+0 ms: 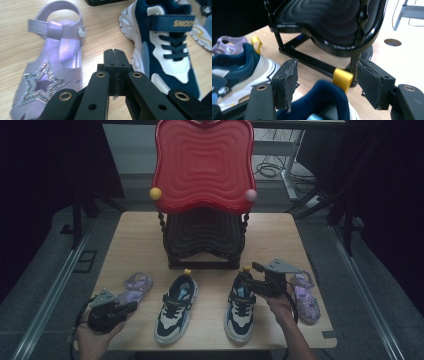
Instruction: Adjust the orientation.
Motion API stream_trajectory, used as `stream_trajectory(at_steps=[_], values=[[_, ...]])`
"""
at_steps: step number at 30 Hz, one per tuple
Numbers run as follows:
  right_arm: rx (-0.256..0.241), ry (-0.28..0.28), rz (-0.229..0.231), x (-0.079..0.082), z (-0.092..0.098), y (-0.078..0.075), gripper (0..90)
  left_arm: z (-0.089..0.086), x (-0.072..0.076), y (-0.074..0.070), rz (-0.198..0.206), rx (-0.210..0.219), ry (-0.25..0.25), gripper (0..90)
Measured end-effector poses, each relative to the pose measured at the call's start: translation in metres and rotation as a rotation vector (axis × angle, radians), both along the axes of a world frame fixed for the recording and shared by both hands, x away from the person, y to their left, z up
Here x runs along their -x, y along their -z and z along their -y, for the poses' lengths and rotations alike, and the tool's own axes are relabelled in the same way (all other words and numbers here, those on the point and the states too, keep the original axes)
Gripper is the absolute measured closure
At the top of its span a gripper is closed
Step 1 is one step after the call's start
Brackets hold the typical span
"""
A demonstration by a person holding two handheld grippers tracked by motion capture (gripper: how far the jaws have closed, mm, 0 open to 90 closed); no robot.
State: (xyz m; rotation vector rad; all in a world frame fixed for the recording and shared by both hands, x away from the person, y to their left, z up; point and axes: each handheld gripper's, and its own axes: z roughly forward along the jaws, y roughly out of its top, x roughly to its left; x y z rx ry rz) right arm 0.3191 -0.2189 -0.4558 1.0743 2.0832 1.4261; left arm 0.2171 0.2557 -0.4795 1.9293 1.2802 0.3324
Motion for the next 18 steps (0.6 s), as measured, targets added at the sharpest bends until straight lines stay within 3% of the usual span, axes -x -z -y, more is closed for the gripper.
stream_trajectory(at_steps=[3,8,11,18], values=[[-0.007,0.017,-0.004,0.006,0.007,0.001,33.3,-0.003,0.001,0.001,0.000,-0.010,-0.014,90.0],[-0.024,0.057,-0.017,0.011,0.020,0.003,33.3,-0.006,0.004,0.004,0.029,-0.082,-0.053,90.0],[-0.023,0.099,-0.024,0.011,0.028,0.003,33.3,-0.013,0.001,0.005,0.026,-0.077,-0.081,90.0],[-0.032,0.134,-0.048,0.011,0.034,0.007,33.0,-0.014,0.003,0.013,-0.003,-0.088,-0.051,90.0]])
